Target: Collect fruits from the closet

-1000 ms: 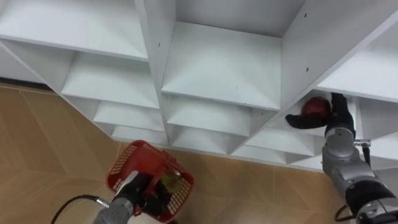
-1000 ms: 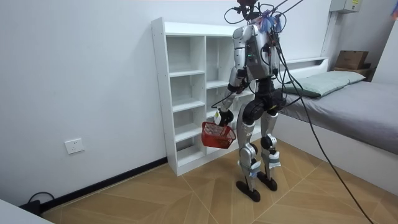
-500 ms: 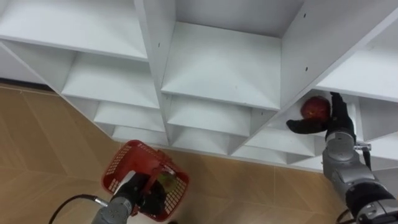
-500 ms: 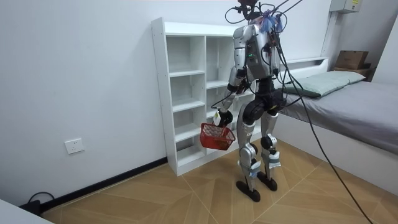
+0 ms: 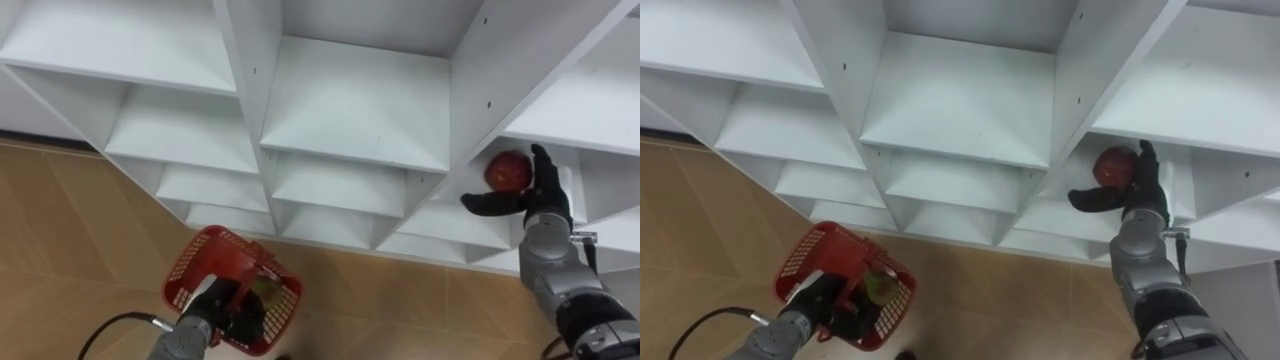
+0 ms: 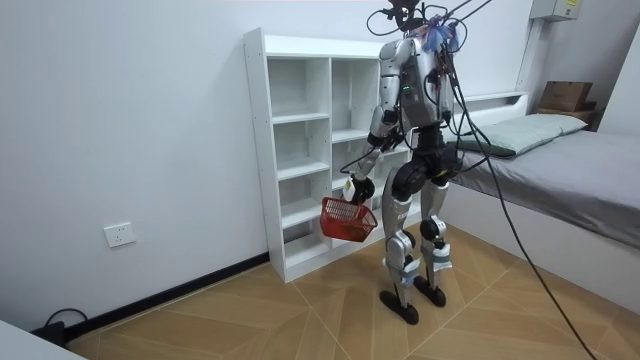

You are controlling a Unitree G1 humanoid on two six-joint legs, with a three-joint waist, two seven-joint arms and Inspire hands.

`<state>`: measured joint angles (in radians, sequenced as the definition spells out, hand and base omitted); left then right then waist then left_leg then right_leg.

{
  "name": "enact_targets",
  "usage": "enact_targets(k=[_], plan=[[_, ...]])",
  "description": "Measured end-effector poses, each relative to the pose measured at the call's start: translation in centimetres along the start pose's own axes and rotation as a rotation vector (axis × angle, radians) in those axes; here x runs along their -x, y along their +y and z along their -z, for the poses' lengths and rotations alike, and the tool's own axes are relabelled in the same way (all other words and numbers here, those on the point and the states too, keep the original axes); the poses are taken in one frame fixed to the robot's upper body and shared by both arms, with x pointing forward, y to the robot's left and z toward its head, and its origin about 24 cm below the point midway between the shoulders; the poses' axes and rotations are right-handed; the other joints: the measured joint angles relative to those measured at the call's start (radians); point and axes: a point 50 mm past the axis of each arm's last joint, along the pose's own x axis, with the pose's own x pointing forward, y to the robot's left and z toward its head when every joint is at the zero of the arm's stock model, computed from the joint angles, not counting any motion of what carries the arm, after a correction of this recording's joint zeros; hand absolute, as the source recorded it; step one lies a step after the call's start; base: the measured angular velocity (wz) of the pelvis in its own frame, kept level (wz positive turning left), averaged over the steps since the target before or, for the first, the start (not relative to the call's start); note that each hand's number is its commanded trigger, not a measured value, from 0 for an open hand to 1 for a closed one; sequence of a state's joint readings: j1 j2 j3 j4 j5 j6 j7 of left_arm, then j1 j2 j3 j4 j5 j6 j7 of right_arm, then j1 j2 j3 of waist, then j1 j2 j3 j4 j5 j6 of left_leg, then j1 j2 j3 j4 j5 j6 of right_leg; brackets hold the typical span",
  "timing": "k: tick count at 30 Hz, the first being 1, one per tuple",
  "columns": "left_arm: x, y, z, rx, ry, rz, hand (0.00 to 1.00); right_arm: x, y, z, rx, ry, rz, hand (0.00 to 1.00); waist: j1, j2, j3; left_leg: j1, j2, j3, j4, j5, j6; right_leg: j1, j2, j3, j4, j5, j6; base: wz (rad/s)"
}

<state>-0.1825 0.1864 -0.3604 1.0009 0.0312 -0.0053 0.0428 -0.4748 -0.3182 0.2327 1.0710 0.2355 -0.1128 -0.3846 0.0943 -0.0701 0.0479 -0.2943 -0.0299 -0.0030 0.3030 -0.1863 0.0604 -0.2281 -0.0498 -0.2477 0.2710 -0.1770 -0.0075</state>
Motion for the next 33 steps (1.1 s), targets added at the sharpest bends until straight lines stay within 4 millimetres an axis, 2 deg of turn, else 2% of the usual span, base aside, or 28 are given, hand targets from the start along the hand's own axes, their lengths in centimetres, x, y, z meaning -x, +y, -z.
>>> enact_targets(k=[4,5,6,7,13,24,33], plan=[[-0.02,-0.16,-0.13,0.006,-0.003,-0.009,1.0,-0.01,0.02,0.02,0.007,0.0,0.0,0.0,0.001,0.001,-0.0005,-0.001,0.0,0.001,0.002,0.0,0.0,-0.001,0.0,0.0,0.001,0.0,0.0,0.0],[-0.03,-0.25,-0.17,0.007,-0.004,-0.007,1.0,-0.03,0.01,0.0,0.008,0.0,0.0,0.14,0.001,0.001,-0.0006,-0.002,0.0,0.002,0.003,0.0,0.0,-0.001,0.0,0.0,0.001,0.0,0.0,0.0],[-0.04,-0.3,-0.19,0.008,-0.005,-0.006,1.0,-0.03,0.0,0.01,0.009,0.001,0.001,0.51,0.001,0.001,-0.0007,-0.002,0.0,0.002,0.003,0.001,0.0,-0.001,0.0,0.0,0.001,0.0,0.0,0.0],[-0.04,-0.36,-0.22,0.009,-0.005,-0.004,1.0,-0.03,0.0,0.02,0.009,0.002,0.001,1.0,0.001,0.001,-0.0007,-0.002,0.0,0.002,0.004,0.001,0.0,-0.001,0.0,0.0,0.001,0.0,0.0,0.0],[-0.04,-0.43,-0.23,0.009,-0.005,-0.003,1.0,-0.17,-0.12,-0.43,0.007,-0.01,0.023,1.0,-0.003,0.001,-0.0008,-0.002,0.0,0.005,0.004,0.004,0.0,-0.001,-0.001,0.001,0.002,0.0,0.0,-0.01],[-0.05,-0.52,-0.26,0.01,-0.006,0.002,1.0,-0.16,-0.04,-0.46,0.004,-0.009,0.03,1.0,-0.001,0.001,-0.0013,0.003,0.001,0.018,0.005,0.005,0.001,-0.001,0.001,0.029,0.003,0.001,-0.002,-0.03],[-0.07,-0.92,-0.27,0.015,-0.003,0.009,1.0,-0.11,-0.08,-0.1,-0.025,0.017,0.045,1.0,0.015,0.004,-0.0027,0.003,0.0,0.018,0.006,0.01,0.002,0.0,0.001,0.033,0.002,0.005,-0.007,0.0]])
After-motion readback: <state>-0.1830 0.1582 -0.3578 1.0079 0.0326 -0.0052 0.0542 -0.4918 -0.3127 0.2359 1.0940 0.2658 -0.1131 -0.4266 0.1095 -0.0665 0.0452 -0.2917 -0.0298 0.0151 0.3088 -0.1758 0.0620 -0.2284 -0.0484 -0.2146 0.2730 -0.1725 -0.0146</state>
